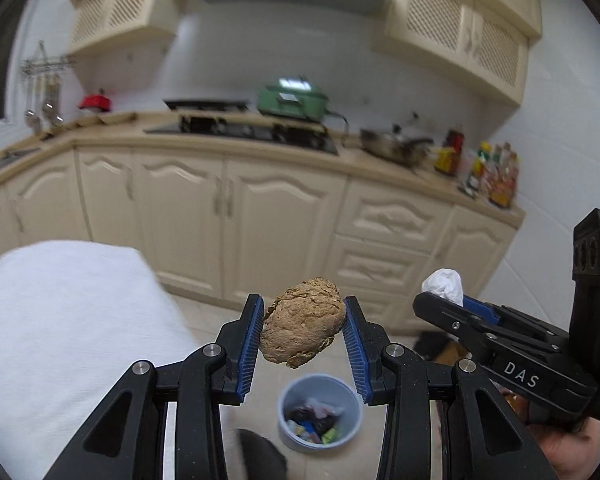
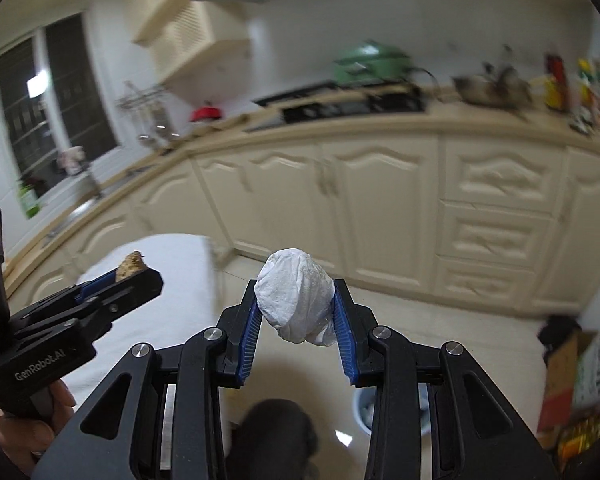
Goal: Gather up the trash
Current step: 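Carry the tissue and cookie in both tools over the bin, then open both tools over the blue bin to drop the tissue and cookie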
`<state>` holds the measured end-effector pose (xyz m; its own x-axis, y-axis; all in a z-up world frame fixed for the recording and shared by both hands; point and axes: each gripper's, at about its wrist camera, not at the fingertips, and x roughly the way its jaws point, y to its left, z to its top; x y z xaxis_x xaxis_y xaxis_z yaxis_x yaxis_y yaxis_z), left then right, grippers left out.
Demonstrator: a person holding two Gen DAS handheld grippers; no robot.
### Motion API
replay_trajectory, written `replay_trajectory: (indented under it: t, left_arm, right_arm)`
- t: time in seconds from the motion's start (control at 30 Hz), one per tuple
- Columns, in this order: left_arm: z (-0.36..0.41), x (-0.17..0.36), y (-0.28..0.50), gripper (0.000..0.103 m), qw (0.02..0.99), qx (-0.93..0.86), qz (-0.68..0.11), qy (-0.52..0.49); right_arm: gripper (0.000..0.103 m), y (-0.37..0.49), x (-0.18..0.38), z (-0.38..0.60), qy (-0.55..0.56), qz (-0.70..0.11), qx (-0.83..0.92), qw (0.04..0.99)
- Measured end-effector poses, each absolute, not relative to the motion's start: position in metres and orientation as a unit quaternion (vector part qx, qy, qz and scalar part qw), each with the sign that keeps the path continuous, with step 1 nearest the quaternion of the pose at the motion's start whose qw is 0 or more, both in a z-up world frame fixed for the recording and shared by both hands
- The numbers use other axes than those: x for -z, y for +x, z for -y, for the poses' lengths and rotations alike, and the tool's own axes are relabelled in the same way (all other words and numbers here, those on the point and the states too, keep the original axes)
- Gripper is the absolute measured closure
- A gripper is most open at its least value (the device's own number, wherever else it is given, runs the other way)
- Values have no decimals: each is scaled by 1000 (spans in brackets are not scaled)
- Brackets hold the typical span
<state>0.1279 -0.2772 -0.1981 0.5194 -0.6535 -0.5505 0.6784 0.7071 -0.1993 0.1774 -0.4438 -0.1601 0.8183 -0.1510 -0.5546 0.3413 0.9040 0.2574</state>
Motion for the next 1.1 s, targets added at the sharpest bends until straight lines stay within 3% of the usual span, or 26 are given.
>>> replay_trajectory:
  t: [0.53,0.6,0.63,0.7,0.73,0.77,0.83,0.9,1.1]
  left_arm:
    - [487,308,248,67,762,402,-501,79]
    - [512,324,266,65,744,399,-529,90]
    - [519,330,273,58,739,393,-539,95]
    - [536,337,291,35,743,377,-544,101]
    - [538,337,295,17,750,368,-540,101]
    - [537,336,299,5,759,360,-533,99]
    - [534,333,309,1,772,344,-525,101]
    - [535,333,319,1,774,329,-530,109]
    - [534,314,322,1,793,315,-508,121]
  right_arm:
    - [68,195,332,584,284,-399,211,846]
    - [66,199,347,594,292,-408,216,837]
    - [65,199,353,601,299,-410,219,833]
    - [51,199,367,612,315,-414,222,825]
    - [46,198,375,617,321,-419,225,819]
    - [35,198,379,620,325,-423,226,816]
    - [22,197,387,623,330,-426,228,811]
    - [0,195,391,623,336,-423,239,807]
    - [0,188,392,617,368,-413,244,797]
